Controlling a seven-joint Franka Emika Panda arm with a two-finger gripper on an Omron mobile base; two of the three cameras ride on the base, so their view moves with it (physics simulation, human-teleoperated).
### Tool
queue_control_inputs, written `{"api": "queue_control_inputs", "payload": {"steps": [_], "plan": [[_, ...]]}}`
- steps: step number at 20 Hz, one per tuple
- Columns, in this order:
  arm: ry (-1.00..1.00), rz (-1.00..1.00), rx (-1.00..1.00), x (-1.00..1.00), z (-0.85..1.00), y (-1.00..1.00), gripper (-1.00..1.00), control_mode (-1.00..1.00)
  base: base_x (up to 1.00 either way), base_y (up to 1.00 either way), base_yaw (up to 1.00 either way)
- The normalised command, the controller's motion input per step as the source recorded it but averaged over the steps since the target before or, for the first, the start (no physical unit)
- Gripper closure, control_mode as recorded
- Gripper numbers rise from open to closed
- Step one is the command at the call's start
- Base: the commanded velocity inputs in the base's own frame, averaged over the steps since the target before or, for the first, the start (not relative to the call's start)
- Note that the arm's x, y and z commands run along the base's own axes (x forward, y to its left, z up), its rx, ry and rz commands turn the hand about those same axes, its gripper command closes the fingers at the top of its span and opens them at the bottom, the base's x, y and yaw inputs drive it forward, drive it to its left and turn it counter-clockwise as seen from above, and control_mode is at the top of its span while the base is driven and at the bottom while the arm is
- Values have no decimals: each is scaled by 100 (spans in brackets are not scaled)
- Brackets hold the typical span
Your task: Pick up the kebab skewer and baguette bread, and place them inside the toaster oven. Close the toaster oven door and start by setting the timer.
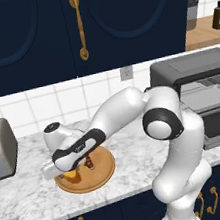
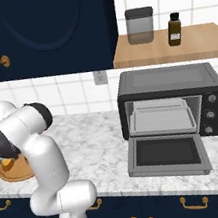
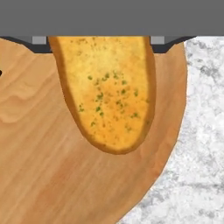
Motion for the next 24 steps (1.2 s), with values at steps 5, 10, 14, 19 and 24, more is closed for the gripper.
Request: {"api": "queue_control_inputs", "payload": {"steps": [5,10,14,19,24], "plan": [[0,-9,3,-19,45,-76,100,-100,0,0,0],[0,-11,4,-10,28,-86,100,-100,0,0,0],[0,-15,4,-14,19,-92,100,-100,0,0,0],[0,-20,4,-5,25,-84,100,-100,0,0,0],[0,-24,4,0,25,-70,100,-100,0,0,0]]}}
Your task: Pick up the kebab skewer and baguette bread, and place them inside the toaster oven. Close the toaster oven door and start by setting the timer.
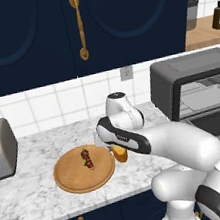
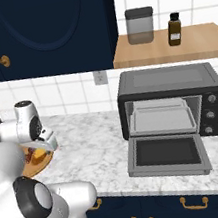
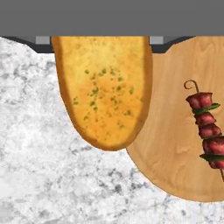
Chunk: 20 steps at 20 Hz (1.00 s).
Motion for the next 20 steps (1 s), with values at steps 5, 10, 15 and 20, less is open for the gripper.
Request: {"api": "queue_control_inputs", "payload": {"steps": [5,10,15,20], "plan": [[0,-28,4,0,24,-62,100,-100,0,0,0],[0,-31,5,0,26,-71,100,-100,0,0,0],[0,-31,7,-3,30,-83,100,-100,0,0,0],[0,-34,9,-9,31,-85,100,-100,0,0,0]]}}
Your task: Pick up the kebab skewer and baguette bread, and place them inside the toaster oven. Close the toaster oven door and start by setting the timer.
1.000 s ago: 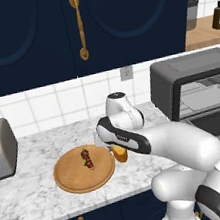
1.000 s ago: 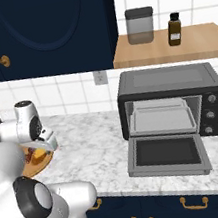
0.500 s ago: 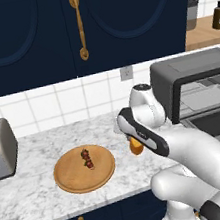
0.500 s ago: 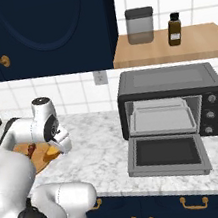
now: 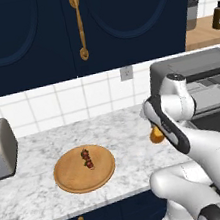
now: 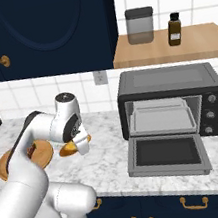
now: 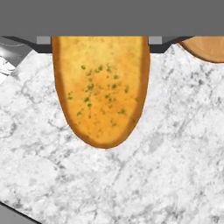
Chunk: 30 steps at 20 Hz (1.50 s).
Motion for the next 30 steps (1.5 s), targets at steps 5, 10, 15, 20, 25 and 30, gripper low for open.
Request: {"api": "queue_control_inputs", "payload": {"steps": [5,10,15,20,25,30], "plan": [[0,-36,8,-1,34,-78,100,-100,0,0,0],[0,-33,6,0,29,-74,100,-100,0,0,0],[-3,-33,4,0,28,-69,100,-100,0,0,0],[-9,-22,2,-6,9,-72,100,-100,0,0,0],[-22,-3,0,-19,7,-54,100,-100,0,0,0],[-22,0,0,3,7,-38,100,-100,0,0,0]]}}
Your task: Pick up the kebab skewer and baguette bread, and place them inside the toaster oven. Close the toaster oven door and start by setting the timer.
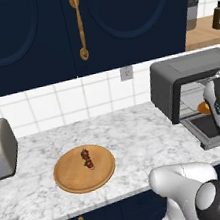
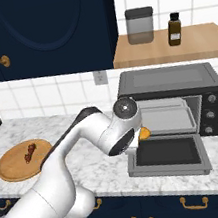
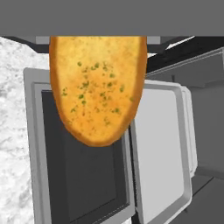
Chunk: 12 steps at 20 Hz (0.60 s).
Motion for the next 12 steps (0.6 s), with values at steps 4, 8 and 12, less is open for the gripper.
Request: {"api": "queue_control_inputs", "payload": {"steps": [4,8,12], "plan": [[-5,0,0,39,0,-31,100,-100,0,0,0],[0,0,0,58,0,-37,100,-100,0,0,0],[0,4,0,66,0,-24,100,-100,0,0,0]]}}
